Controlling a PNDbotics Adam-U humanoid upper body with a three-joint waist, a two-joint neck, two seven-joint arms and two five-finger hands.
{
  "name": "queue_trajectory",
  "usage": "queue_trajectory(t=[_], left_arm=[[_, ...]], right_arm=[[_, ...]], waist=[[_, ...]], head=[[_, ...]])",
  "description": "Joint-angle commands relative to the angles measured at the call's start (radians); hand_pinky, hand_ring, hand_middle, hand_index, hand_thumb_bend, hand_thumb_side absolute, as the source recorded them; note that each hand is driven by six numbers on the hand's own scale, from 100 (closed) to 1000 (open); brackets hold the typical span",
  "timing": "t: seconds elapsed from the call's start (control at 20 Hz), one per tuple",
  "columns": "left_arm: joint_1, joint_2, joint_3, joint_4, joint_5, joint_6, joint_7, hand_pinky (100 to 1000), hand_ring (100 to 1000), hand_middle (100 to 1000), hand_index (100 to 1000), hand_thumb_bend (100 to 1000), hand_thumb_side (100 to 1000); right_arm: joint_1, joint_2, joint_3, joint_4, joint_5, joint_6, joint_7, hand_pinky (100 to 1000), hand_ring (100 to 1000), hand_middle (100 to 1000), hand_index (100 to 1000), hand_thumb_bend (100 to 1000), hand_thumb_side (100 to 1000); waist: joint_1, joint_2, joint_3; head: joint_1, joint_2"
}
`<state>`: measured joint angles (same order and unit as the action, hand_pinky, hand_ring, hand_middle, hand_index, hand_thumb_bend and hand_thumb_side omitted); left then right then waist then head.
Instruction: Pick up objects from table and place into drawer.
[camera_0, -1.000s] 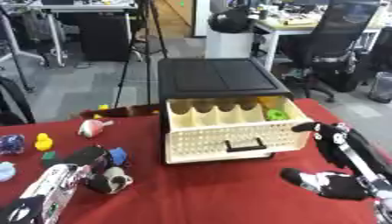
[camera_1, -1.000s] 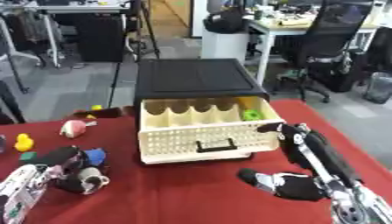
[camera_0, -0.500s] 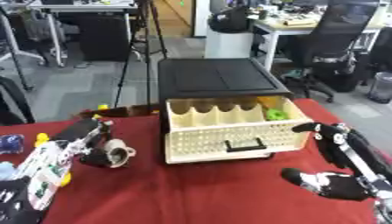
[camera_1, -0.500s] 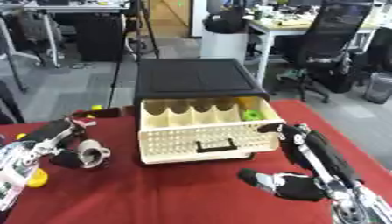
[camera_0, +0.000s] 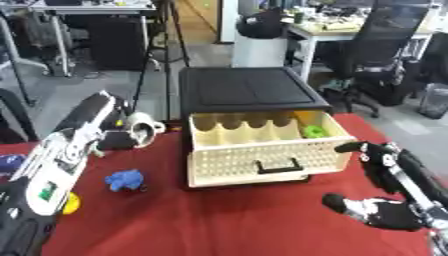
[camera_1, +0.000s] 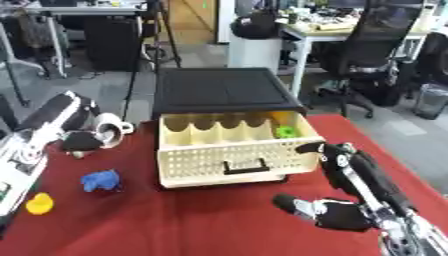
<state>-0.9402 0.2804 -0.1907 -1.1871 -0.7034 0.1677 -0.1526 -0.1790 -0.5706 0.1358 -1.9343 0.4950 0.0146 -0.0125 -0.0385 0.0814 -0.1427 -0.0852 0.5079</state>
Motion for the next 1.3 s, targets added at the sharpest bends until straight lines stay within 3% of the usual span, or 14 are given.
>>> queue_trajectory(t=[0.05, 0.65, 0.75, 0.8, 0.85, 0.9, 0.95, 1.05, 1.1, 1.3], left_arm=[[-0.044, -0.018, -0.006, -0.024, 0.044, 0.005, 0.044, 100, 172, 167, 371, 258, 289], [-0.112, -0.153, -0.039, 0.064, 0.027, -0.031, 0.085, 100, 179, 176, 381, 286, 301], [-0.113, -0.168, -0.043, 0.089, -0.005, -0.040, 0.087, 114, 212, 213, 416, 360, 307], [-0.111, -0.175, -0.044, 0.103, -0.024, -0.044, 0.089, 138, 231, 232, 434, 449, 340], [-0.110, -0.179, -0.043, 0.114, -0.041, -0.051, 0.091, 146, 239, 241, 442, 467, 345], [-0.107, -0.180, -0.045, 0.122, -0.059, -0.060, 0.091, 239, 329, 342, 530, 636, 393], [-0.104, -0.181, -0.046, 0.127, -0.076, -0.070, 0.090, 287, 372, 388, 573, 771, 443], [-0.099, -0.180, -0.045, 0.131, -0.099, -0.087, 0.088, 347, 439, 454, 620, 878, 475], [-0.097, -0.179, -0.043, 0.131, -0.106, -0.095, 0.087, 351, 444, 458, 628, 927, 497], [-0.092, -0.179, -0.039, 0.126, -0.108, -0.113, 0.083, 380, 464, 478, 651, 976, 536]], right_arm=[[-0.012, -0.015, -0.003, -0.007, -0.013, -0.002, 0.005, 100, 100, 165, 777, 797, 802], [-0.040, -0.010, 0.011, -0.015, -0.020, -0.010, 0.022, 100, 100, 164, 777, 795, 802], [-0.044, -0.009, 0.012, -0.016, -0.021, -0.011, 0.025, 100, 100, 164, 777, 795, 803], [-0.045, -0.008, 0.013, -0.016, -0.022, -0.012, 0.026, 100, 100, 164, 777, 795, 802], [-0.045, -0.008, 0.013, -0.016, -0.022, -0.012, 0.027, 100, 100, 164, 777, 795, 802], [-0.045, -0.007, 0.012, -0.016, -0.022, -0.012, 0.027, 100, 100, 164, 777, 796, 802], [-0.044, -0.007, 0.012, -0.015, -0.022, -0.011, 0.026, 100, 100, 164, 777, 797, 801], [-0.042, -0.008, 0.011, -0.014, -0.021, -0.011, 0.026, 100, 100, 165, 777, 797, 801], [-0.042, -0.008, 0.010, -0.013, -0.021, -0.010, 0.026, 100, 100, 165, 778, 797, 801], [-0.043, -0.007, 0.010, -0.011, -0.020, -0.011, 0.025, 100, 100, 165, 778, 797, 801]], waist=[[-0.002, -0.014, -0.005], [-0.005, 0.002, -0.049], [-0.006, 0.004, -0.057], [-0.006, 0.005, -0.061], [-0.006, 0.005, -0.063], [-0.006, 0.006, -0.064], [-0.005, 0.006, -0.065], [-0.004, 0.006, -0.064], [-0.003, 0.005, -0.063], [-0.002, 0.005, -0.058]], head=[[0.008, 0.007], [0.047, -0.008], [0.051, -0.011], [0.053, -0.012], [0.054, -0.013], [0.054, -0.014], [0.054, -0.014], [0.052, -0.014], [0.051, -0.014], [0.051, -0.016]])
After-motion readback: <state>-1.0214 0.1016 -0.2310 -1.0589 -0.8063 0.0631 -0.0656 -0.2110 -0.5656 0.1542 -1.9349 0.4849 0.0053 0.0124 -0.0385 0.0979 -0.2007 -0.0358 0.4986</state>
